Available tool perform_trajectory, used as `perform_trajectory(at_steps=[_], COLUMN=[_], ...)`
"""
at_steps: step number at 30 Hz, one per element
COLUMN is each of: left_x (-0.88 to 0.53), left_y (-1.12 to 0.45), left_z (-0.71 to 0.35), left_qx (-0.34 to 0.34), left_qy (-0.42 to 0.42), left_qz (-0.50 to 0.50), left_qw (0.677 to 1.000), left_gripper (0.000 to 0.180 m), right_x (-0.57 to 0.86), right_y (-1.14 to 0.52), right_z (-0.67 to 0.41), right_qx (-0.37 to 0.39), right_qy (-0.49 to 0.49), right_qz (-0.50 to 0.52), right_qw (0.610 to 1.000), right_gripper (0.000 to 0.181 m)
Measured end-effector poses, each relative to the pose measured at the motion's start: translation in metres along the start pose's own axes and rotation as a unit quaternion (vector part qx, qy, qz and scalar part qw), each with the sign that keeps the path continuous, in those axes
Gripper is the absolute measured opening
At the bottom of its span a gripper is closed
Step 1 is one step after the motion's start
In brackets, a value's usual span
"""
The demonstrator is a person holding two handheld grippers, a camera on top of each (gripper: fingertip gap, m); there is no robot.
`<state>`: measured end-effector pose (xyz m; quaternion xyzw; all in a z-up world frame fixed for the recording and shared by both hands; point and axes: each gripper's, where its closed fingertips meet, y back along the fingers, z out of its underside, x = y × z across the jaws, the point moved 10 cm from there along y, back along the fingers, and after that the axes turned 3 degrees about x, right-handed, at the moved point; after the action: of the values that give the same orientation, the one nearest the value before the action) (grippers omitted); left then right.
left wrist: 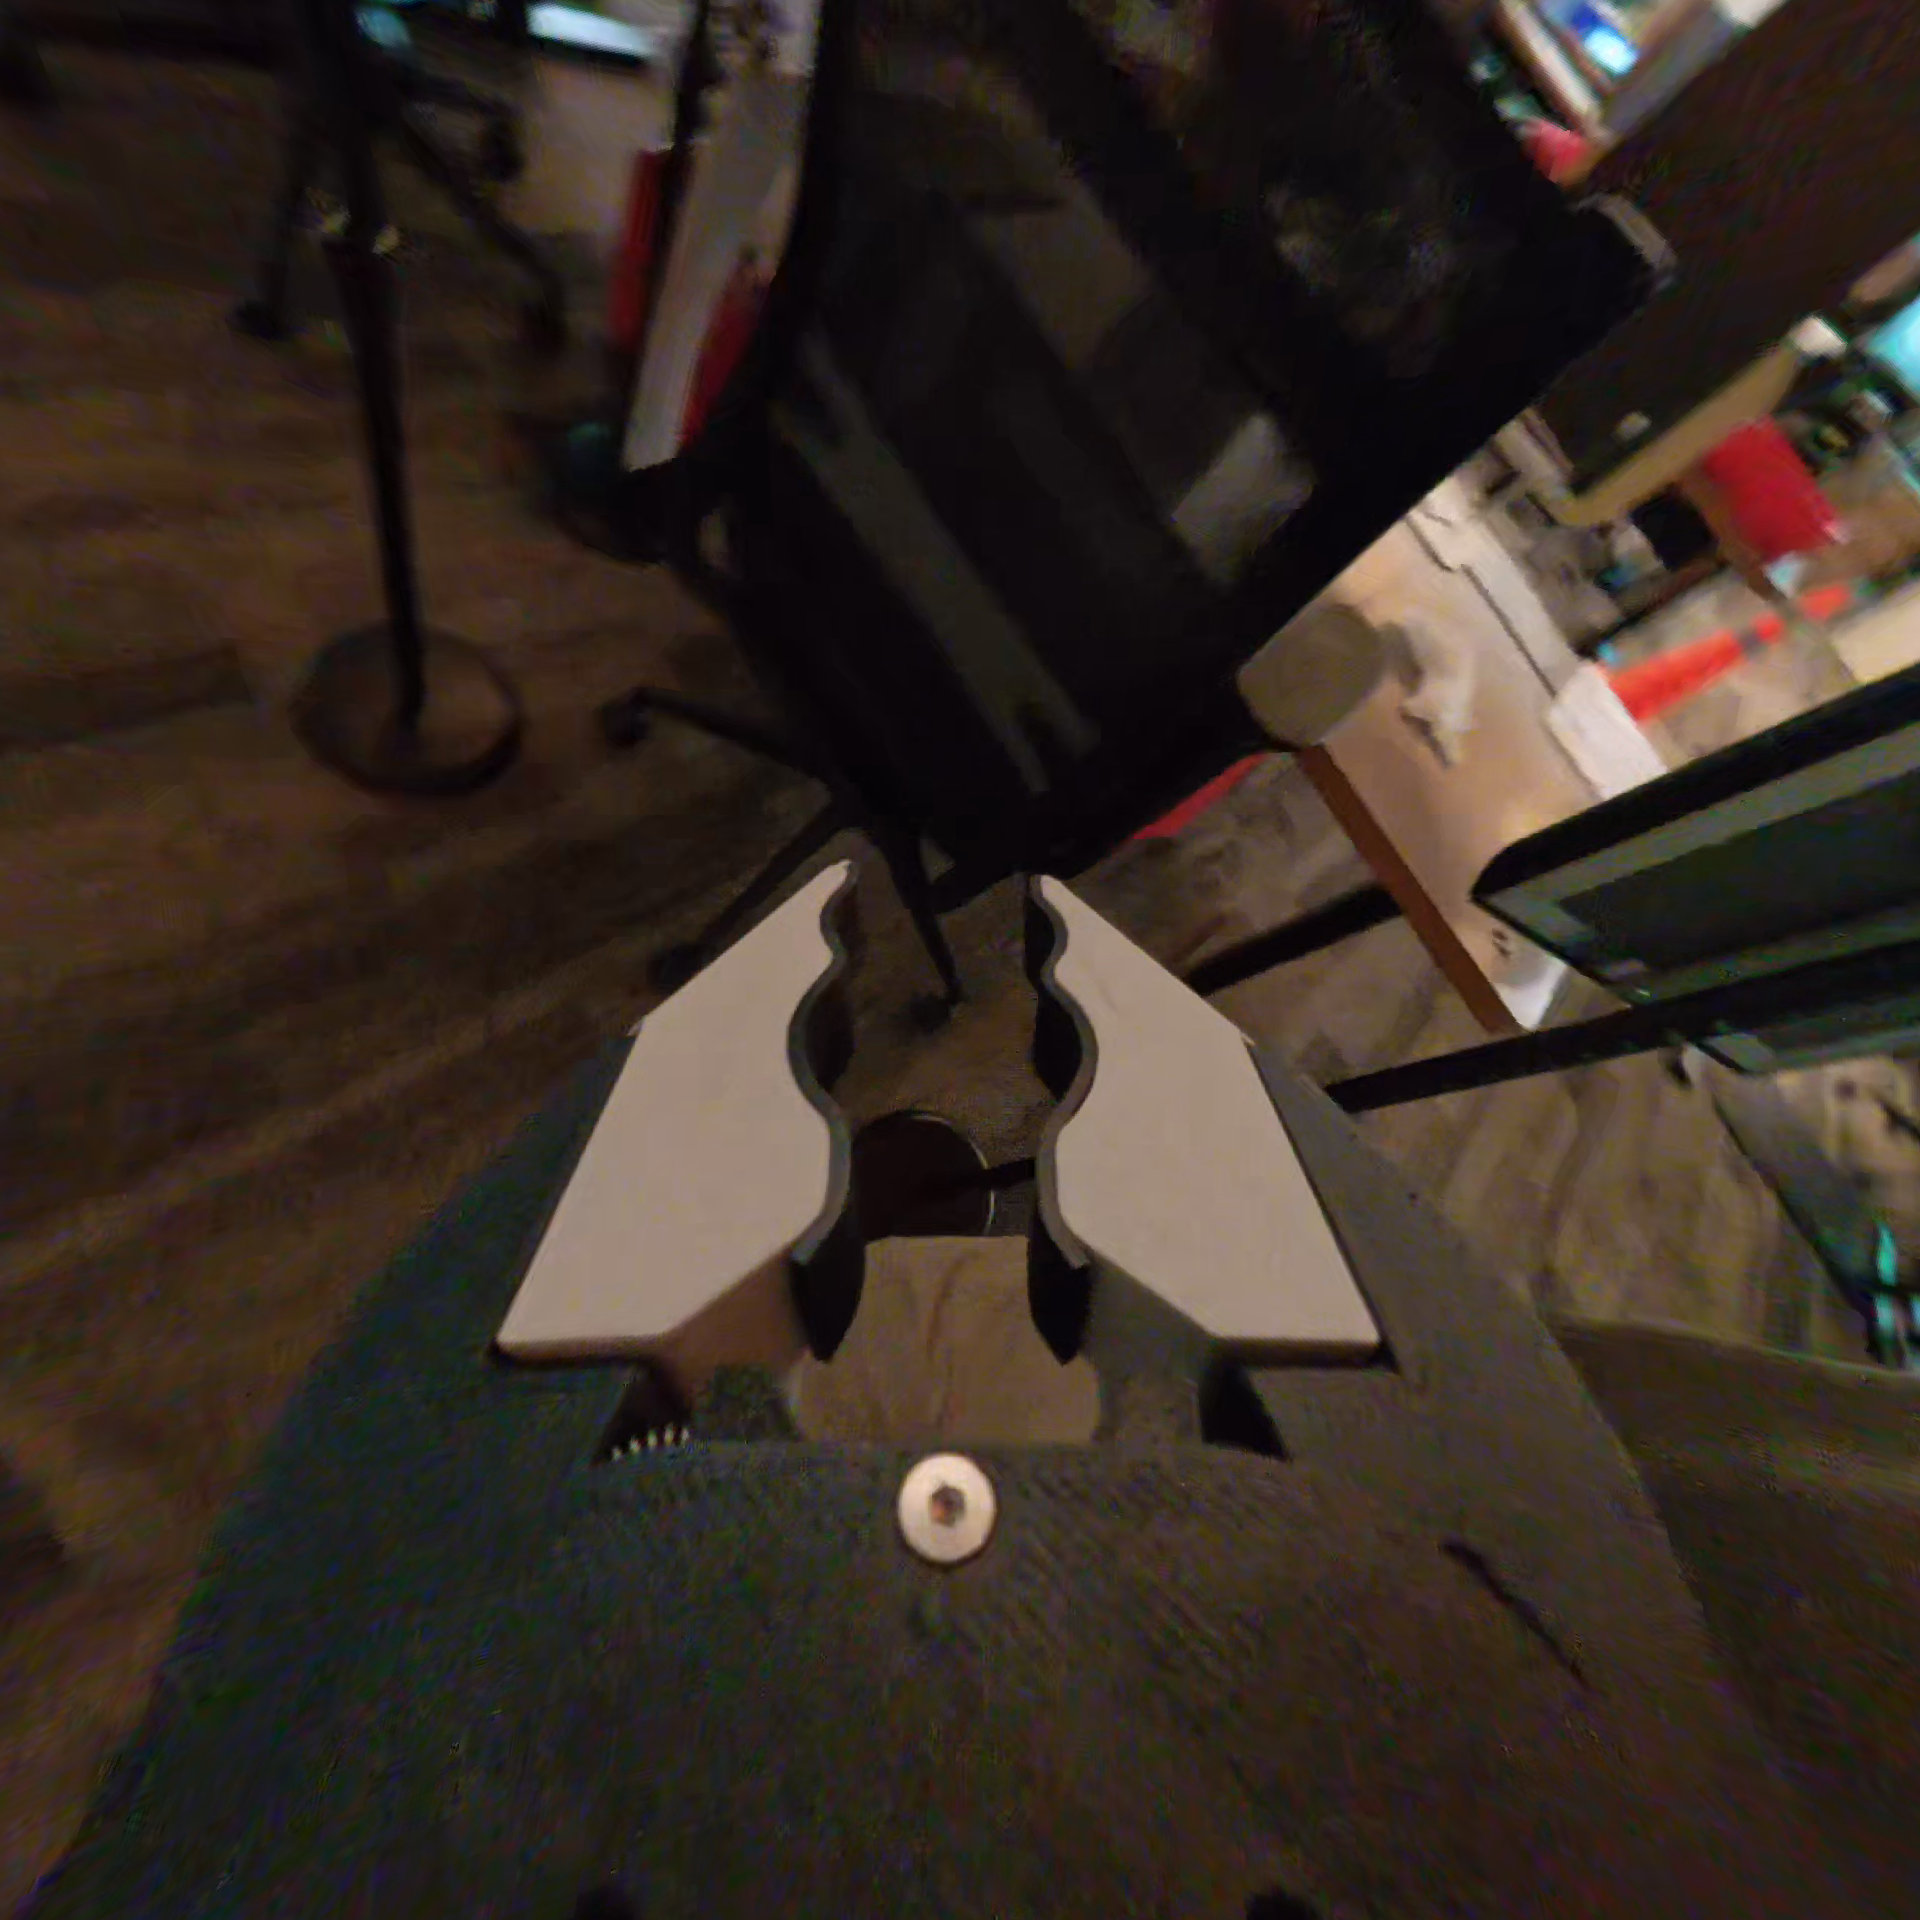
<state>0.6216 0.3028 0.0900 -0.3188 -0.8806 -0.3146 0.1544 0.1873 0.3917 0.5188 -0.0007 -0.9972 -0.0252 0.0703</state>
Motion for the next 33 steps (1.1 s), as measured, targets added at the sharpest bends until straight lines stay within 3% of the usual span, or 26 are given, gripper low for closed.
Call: perform_trajectory(at_steps=[1, 6, 11, 15, 18, 24, 29, 33], left_x=[-0.001, 0.027, 0.083, 0.122, 0.144, 0.184, 0.227, 0.273], left_y=[-0.015, -0.096, -0.167, -0.214, -0.265, -0.418, -0.528, -0.583], left_z=[-0.023, -0.131, -0.245, -0.329, -0.37, -0.392, -0.383, -0.375], left_qx=[-0.008, 0.0, 0.075, 0.071, 0.074, -0.041, -0.15, -0.184], left_qy=[-0.023, -0.112, -0.163, -0.184, -0.23, -0.244, -0.28, -0.267], left_qz=[0.03, 0.182, 0.308, 0.375, 0.38, 0.445, 0.444, 0.462], left_qw=[0.999, 0.977, 0.934, 0.906, 0.893, 0.861, 0.838, 0.825], left_gripper=[0.024, 0.025, 0.024, 0.025, 0.02, 0.029, 0.034, 0.035], right_x=[-0.013, -0.075, -0.123, -0.107, -0.068, -0.013, 0.006, 0.045], right_y=[0.0, -0.029, -0.112, -0.189, -0.22, -0.236, -0.259, -0.275], right_z=[-0.003, 0.005, 0.044, 0.1, 0.146, 0.204, 0.225, 0.252], right_qx=[-0.004, 0.028, 0.093, 0.071, 0.033, 0.04, -0.064, -0.118], right_qy=[0.01, -0.042, -0.148, -0.221, -0.265, -0.334, -0.272, -0.235], right_qz=[0.027, 0.09, 0.061, 0.059, 0.139, 0.267, 0.372, 0.411], right_qw=[1.0, 0.995, 0.983, 0.971, 0.954, 0.903, 0.885, 0.873], right_gripper=[0.017, 0.02, 0.03, 0.041, 0.041, 0.041, 0.043, 0.052])
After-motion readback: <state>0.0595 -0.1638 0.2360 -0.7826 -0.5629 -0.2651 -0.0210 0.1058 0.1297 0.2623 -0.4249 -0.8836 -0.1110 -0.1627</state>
